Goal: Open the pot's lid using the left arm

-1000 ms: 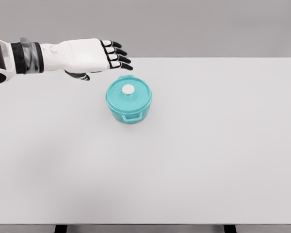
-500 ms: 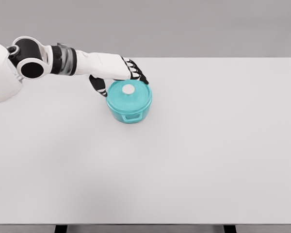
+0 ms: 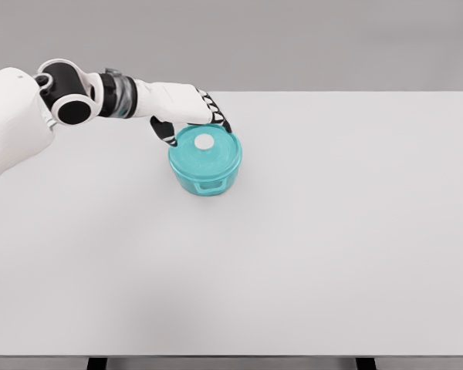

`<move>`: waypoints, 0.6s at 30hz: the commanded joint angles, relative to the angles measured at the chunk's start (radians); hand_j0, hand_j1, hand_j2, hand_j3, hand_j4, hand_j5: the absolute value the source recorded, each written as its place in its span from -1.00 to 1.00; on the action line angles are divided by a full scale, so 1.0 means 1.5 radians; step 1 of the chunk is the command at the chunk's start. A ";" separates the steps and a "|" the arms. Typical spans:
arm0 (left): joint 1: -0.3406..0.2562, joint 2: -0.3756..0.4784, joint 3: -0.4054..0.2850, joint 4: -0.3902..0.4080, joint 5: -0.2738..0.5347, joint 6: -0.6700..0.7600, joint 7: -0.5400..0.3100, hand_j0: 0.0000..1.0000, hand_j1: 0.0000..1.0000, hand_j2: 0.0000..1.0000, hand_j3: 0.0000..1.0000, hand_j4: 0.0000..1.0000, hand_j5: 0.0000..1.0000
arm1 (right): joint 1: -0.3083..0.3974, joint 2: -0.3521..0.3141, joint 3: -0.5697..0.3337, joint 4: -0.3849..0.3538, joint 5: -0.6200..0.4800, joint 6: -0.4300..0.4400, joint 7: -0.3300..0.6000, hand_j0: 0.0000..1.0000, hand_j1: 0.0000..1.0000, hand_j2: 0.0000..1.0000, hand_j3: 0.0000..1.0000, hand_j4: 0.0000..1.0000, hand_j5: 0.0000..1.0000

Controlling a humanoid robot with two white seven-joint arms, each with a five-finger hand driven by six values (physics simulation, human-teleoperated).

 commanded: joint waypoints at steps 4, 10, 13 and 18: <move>0.002 -0.011 -0.009 0.005 -0.004 -0.001 0.001 0.74 0.74 0.74 0.74 0.74 0.74 | 0.000 0.000 0.000 0.000 0.000 0.000 0.000 1.00 1.00 1.00 1.00 1.00 1.00; 0.004 -0.010 -0.009 0.003 -0.004 -0.005 0.001 0.74 0.74 0.74 0.74 0.74 0.74 | 0.000 0.000 0.000 0.000 0.000 0.000 0.000 1.00 1.00 1.00 1.00 1.00 1.00; 0.005 -0.010 -0.009 0.003 -0.004 -0.006 0.001 0.60 0.60 0.60 0.60 0.60 0.60 | 0.000 0.000 0.000 0.000 0.000 0.000 0.000 1.00 1.00 1.00 1.00 1.00 1.00; 0.005 -0.010 -0.010 0.000 -0.003 -0.009 0.000 0.48 0.48 0.48 0.48 0.48 0.48 | 0.000 0.000 0.000 0.000 0.000 0.000 0.000 1.00 1.00 1.00 1.00 1.00 1.00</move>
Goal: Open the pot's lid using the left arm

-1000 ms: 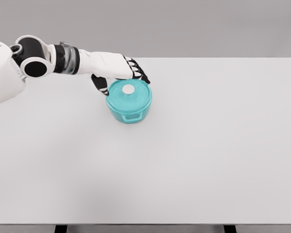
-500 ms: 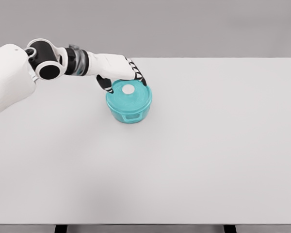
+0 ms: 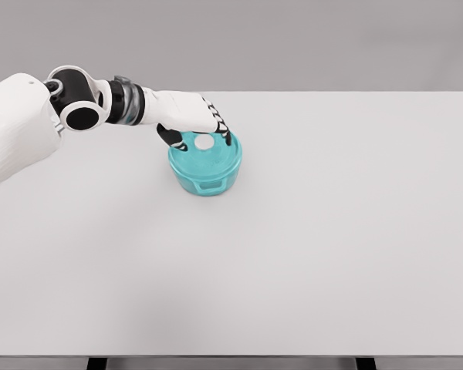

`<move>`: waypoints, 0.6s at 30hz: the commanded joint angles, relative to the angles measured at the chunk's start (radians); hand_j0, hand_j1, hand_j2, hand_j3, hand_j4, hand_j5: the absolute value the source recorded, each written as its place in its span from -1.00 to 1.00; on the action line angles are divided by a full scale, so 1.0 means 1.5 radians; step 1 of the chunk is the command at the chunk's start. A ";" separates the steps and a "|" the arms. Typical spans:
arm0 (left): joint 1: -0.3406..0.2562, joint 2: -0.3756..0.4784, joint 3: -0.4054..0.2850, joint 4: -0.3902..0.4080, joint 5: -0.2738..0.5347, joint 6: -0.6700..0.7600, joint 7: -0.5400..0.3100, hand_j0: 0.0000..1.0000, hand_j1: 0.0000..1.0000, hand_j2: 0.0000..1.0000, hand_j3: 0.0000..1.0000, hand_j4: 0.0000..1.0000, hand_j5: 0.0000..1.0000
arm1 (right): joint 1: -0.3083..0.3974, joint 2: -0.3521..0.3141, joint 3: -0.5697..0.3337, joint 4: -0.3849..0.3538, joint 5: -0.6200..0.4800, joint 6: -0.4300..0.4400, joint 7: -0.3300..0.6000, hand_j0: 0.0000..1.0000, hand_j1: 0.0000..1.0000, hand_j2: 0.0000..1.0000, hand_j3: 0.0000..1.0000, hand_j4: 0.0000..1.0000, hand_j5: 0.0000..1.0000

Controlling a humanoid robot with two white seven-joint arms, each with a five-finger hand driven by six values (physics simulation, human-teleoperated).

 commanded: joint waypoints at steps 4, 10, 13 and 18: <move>0.001 0.000 -0.004 0.000 0.002 0.000 0.000 0.47 0.47 0.47 0.47 0.47 0.47 | 0.000 0.000 0.000 0.000 0.000 0.000 0.000 1.00 1.00 1.00 1.00 1.00 1.00; 0.001 -0.001 -0.011 0.000 0.002 0.000 0.000 0.47 0.47 0.47 0.47 0.47 0.47 | 0.000 0.000 0.000 0.000 0.000 0.000 0.000 1.00 1.00 1.00 1.00 1.00 1.00; 0.001 -0.002 -0.011 0.000 0.001 0.000 0.000 0.29 0.29 0.29 0.29 0.29 0.29 | 0.000 0.000 0.000 0.000 0.000 0.000 0.000 1.00 1.00 1.00 1.00 1.00 1.00; 0.001 -0.002 -0.011 0.000 0.001 0.000 -0.002 0.01 0.01 0.01 0.01 0.01 0.01 | 0.000 0.000 0.000 0.000 0.000 0.000 0.000 1.00 1.00 1.00 1.00 1.00 1.00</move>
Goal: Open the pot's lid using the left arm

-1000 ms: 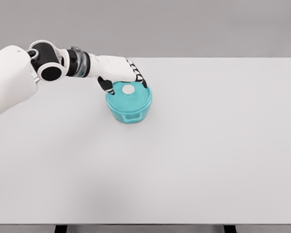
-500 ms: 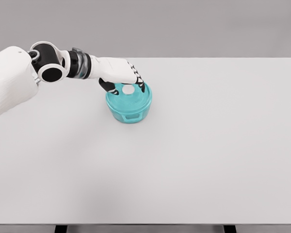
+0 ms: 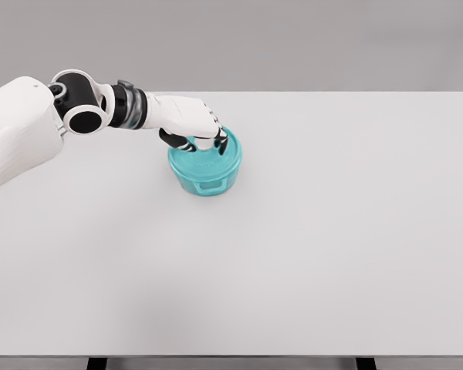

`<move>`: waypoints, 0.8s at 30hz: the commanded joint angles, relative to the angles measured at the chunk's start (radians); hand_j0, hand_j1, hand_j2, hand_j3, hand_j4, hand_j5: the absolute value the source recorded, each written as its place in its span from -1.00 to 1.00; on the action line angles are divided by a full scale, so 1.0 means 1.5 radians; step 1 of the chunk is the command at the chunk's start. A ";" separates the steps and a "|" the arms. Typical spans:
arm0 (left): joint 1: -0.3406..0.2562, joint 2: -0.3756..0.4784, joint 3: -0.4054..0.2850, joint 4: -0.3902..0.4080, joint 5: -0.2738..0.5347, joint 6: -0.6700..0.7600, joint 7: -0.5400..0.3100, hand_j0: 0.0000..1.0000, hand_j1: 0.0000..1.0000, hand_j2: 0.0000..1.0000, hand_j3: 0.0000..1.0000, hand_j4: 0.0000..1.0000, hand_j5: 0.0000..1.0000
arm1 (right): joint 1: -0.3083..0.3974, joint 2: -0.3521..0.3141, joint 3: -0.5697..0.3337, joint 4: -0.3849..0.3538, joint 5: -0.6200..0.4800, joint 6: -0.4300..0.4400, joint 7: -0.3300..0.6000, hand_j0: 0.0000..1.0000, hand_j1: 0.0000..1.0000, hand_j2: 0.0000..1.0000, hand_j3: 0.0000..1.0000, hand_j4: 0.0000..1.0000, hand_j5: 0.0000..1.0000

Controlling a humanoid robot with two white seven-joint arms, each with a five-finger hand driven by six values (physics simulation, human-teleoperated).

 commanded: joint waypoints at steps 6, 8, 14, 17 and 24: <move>-0.001 0.001 0.001 -0.001 0.002 0.001 -0.001 -0.16 -0.16 -0.16 -0.16 -0.16 -0.16 | 0.000 0.000 0.000 0.000 0.000 0.000 0.000 1.00 1.00 1.00 1.00 1.00 1.00; -0.001 0.008 0.003 -0.003 0.003 0.001 -0.001 -0.18 -0.18 -0.18 -0.18 -0.18 -0.18 | 0.000 0.000 0.000 0.000 0.000 0.000 0.000 1.00 1.00 1.00 1.00 1.00 1.00; -0.022 0.122 0.008 -0.014 0.003 -0.067 0.000 -0.17 -0.17 -0.17 -0.17 -0.17 -0.17 | 0.000 0.000 0.000 0.000 0.000 0.000 0.000 1.00 1.00 1.00 1.00 1.00 1.00; -0.031 0.181 0.006 -0.013 0.001 -0.102 -0.002 -0.17 -0.17 -0.17 -0.17 -0.17 -0.17 | 0.000 0.000 0.000 0.000 0.000 0.000 0.000 1.00 1.00 1.00 1.00 1.00 1.00; -0.020 0.186 0.001 -0.009 -0.038 -0.102 -0.005 0.06 0.06 0.06 0.06 0.06 0.06 | 0.000 0.000 0.000 0.000 0.000 0.000 0.000 1.00 1.00 1.00 1.00 1.00 1.00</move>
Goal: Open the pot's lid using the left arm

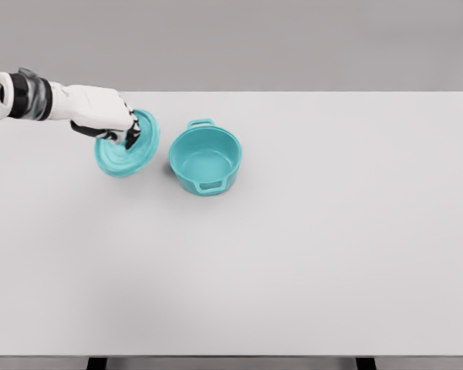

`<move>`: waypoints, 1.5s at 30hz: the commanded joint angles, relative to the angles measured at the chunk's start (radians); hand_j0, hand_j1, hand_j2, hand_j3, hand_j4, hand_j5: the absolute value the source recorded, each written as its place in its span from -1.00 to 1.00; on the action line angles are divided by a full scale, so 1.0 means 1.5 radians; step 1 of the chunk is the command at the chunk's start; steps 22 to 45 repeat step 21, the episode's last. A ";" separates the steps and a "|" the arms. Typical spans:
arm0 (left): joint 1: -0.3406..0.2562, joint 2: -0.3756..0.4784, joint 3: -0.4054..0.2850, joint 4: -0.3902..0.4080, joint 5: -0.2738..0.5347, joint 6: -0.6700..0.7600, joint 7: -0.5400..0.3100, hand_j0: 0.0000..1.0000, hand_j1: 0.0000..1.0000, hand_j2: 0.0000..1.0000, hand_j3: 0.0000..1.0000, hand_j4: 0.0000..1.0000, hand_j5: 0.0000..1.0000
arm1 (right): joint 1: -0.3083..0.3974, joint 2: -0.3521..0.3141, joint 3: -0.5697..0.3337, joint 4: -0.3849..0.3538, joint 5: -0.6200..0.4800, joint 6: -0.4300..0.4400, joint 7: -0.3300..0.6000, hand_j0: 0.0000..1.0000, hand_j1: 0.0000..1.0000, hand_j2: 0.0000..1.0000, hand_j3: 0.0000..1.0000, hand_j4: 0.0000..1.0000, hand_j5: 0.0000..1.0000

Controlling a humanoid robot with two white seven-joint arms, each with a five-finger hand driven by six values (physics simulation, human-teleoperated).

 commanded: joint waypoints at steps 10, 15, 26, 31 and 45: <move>0.014 0.029 -0.004 0.019 -0.005 -0.001 0.000 1.00 1.00 1.00 1.00 1.00 1.00 | 0.000 0.000 0.000 0.000 0.000 0.000 0.000 1.00 1.00 1.00 1.00 1.00 1.00; 0.036 0.105 0.005 0.088 0.028 -0.001 0.005 1.00 1.00 1.00 1.00 1.00 1.00 | 0.000 0.000 0.000 0.000 0.000 0.000 0.000 1.00 1.00 1.00 1.00 1.00 1.00; 0.036 0.107 0.005 0.138 0.036 -0.001 0.009 1.00 1.00 1.00 1.00 1.00 1.00 | 0.000 0.000 0.000 0.000 0.000 0.000 0.000 1.00 1.00 1.00 1.00 1.00 1.00; 0.036 0.107 0.005 0.138 0.036 -0.001 0.009 1.00 1.00 1.00 1.00 1.00 1.00 | 0.000 0.000 0.000 0.000 0.000 0.000 0.000 1.00 1.00 1.00 1.00 1.00 1.00; 0.036 0.107 0.005 0.138 0.036 -0.001 0.009 1.00 1.00 1.00 1.00 1.00 1.00 | 0.000 0.000 0.000 0.000 0.000 0.000 0.000 1.00 1.00 1.00 1.00 1.00 1.00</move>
